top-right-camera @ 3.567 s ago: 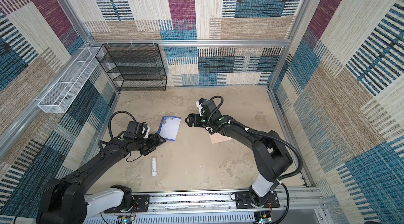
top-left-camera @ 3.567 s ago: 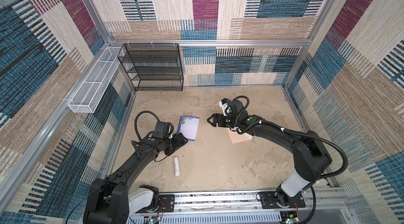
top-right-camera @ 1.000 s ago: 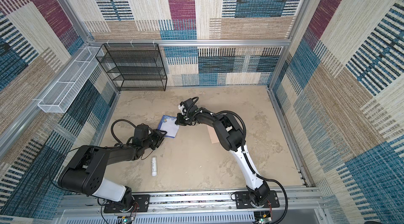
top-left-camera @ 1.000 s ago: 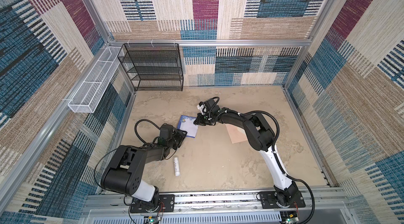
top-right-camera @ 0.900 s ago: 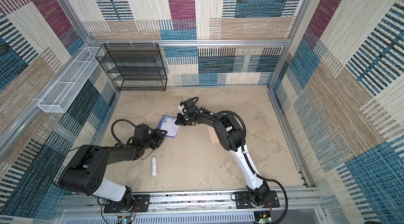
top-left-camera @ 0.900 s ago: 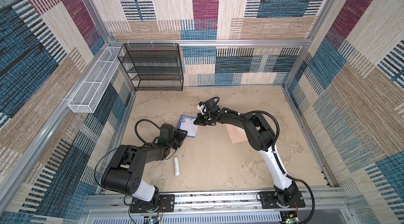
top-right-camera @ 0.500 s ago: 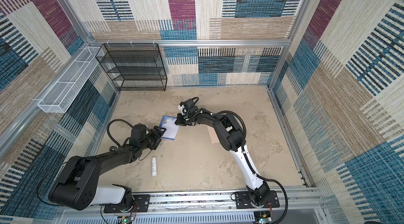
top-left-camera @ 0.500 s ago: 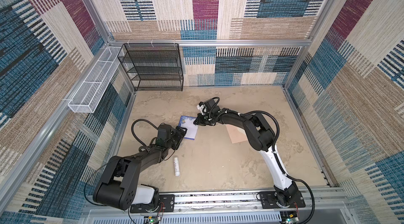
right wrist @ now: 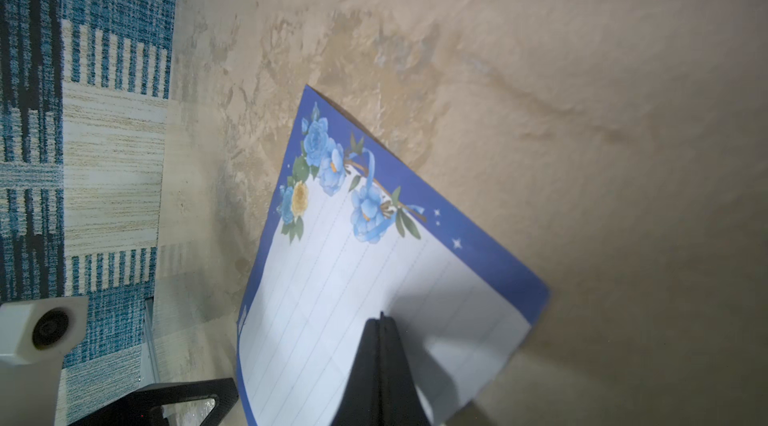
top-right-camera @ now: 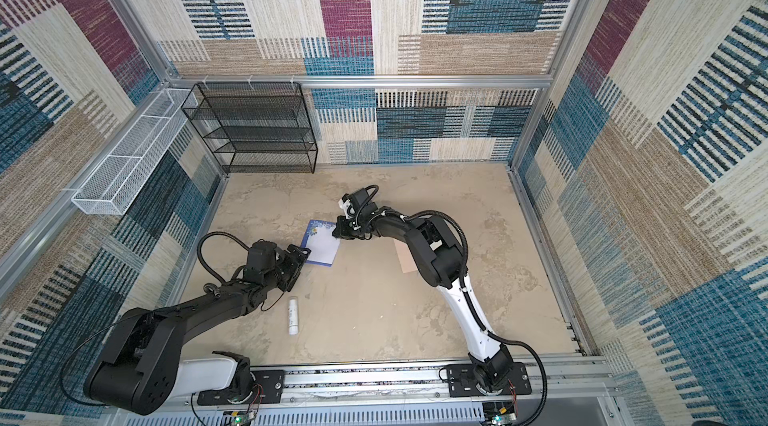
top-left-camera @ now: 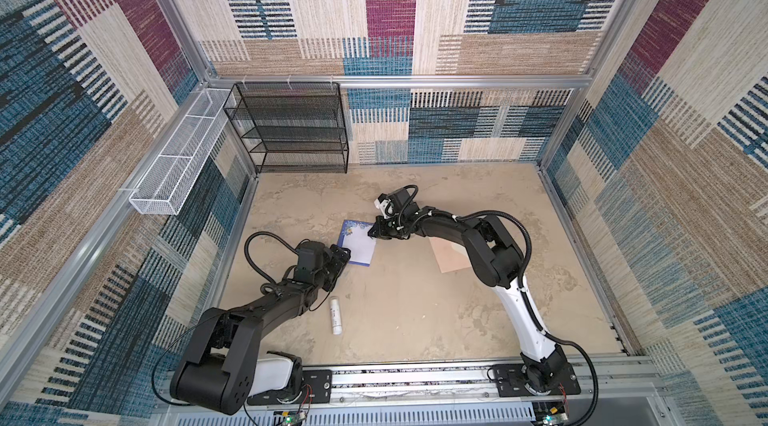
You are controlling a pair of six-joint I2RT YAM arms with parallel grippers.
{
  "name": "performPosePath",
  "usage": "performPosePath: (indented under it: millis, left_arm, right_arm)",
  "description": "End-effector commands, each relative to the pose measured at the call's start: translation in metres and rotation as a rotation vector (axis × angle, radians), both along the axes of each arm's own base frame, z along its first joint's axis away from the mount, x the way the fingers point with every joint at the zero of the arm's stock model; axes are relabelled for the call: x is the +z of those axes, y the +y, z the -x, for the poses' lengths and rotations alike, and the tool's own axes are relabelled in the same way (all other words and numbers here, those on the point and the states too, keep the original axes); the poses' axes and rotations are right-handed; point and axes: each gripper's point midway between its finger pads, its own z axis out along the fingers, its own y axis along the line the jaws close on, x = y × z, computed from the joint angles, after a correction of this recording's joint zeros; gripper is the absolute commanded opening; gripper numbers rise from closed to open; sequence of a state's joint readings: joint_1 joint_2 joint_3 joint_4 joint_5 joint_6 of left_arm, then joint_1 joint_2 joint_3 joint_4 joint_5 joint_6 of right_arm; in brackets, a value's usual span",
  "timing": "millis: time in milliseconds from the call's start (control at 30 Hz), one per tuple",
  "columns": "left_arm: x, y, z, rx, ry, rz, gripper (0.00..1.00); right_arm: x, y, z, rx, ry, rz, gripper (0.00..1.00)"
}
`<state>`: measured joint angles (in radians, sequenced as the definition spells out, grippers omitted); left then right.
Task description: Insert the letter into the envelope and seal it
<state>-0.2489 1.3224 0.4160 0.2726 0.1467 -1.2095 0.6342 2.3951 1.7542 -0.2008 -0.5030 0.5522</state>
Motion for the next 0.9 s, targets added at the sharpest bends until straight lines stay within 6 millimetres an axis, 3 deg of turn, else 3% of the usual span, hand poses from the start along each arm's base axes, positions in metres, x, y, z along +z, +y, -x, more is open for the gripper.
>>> performPosePath:
  millis: [0, 333, 600, 867]
  left_arm:
    - [-0.003, 0.003, -0.003, 0.045, 0.003, 0.019, 0.87]
    - [-0.005, -0.007, -0.007, 0.101, -0.026, 0.048, 0.82]
    - [-0.010, -0.002, -0.003, 0.153, -0.022, 0.028, 0.79]
    - [-0.011, -0.006, -0.014, 0.174, -0.041, 0.049, 0.74]
  right_arm:
    - [-0.017, -0.010, 0.012, -0.015, 0.075, 0.060, 0.00]
    - [-0.017, -0.009, 0.010, -0.019, 0.076, 0.057, 0.00]
    - [-0.018, -0.009, 0.010, -0.017, 0.076, 0.056, 0.00]
    - [-0.018, -0.009, 0.010, -0.015, 0.078, 0.055, 0.00]
